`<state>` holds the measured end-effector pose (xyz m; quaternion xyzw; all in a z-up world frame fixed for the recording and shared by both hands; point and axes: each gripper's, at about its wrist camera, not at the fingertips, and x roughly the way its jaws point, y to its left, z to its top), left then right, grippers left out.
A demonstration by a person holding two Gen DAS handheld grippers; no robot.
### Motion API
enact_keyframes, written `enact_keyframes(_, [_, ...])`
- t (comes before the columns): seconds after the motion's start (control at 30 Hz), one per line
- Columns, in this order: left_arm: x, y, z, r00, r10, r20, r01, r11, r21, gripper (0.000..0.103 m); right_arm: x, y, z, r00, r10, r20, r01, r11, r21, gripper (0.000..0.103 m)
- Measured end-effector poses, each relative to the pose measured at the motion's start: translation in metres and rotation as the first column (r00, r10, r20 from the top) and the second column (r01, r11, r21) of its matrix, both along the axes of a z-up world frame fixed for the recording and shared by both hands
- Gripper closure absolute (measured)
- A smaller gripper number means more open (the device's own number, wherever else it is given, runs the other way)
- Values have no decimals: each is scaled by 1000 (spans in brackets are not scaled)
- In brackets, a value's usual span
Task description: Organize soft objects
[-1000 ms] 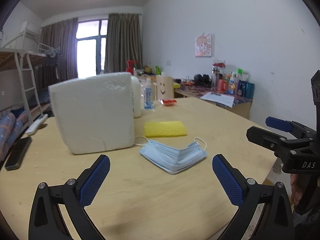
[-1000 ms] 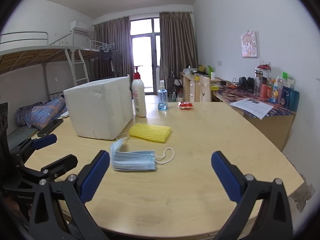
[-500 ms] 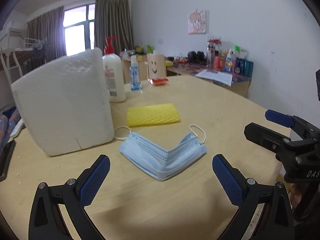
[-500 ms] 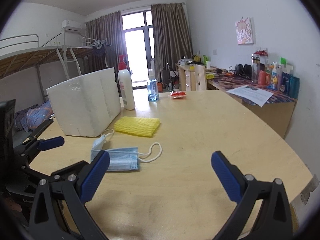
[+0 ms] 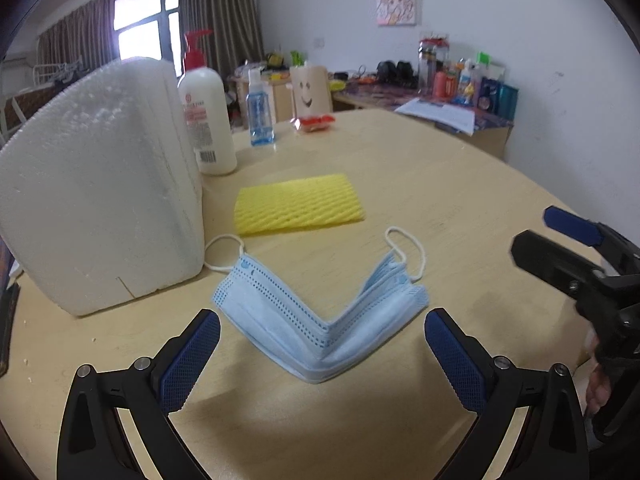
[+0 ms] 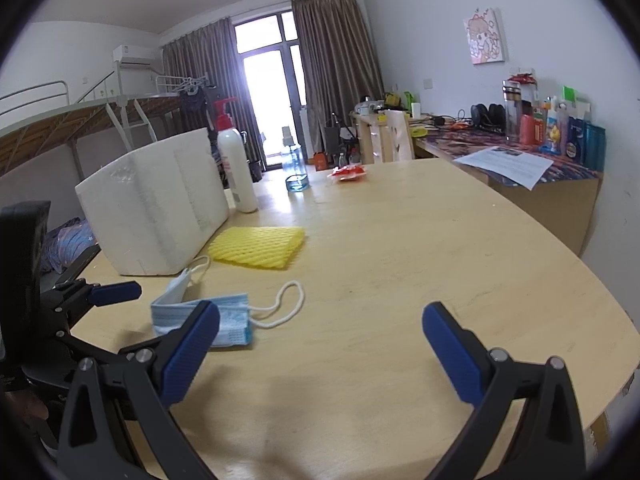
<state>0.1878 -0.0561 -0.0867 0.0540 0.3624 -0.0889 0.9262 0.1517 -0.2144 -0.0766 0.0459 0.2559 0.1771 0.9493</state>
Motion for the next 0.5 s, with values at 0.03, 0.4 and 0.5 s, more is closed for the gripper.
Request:
enact_keyframes(0.03, [4, -1, -1, 1000, 7, -14, -7, 1000, 8, 1, 2, -1, -1, 1000, 0, -3, 0, 1000, 3, 0])
enact_keyframes(0.4, [27, -14, -12, 995, 2, -105, 4, 998, 57, 13, 7, -12, -9, 999, -8, -34, 9, 1000, 23, 0])
enact_keyframes(0.5, [30, -12, -14, 992, 14, -128, -7, 999, 52, 20, 8, -15, -10, 999, -11, -43, 12, 999, 29, 0])
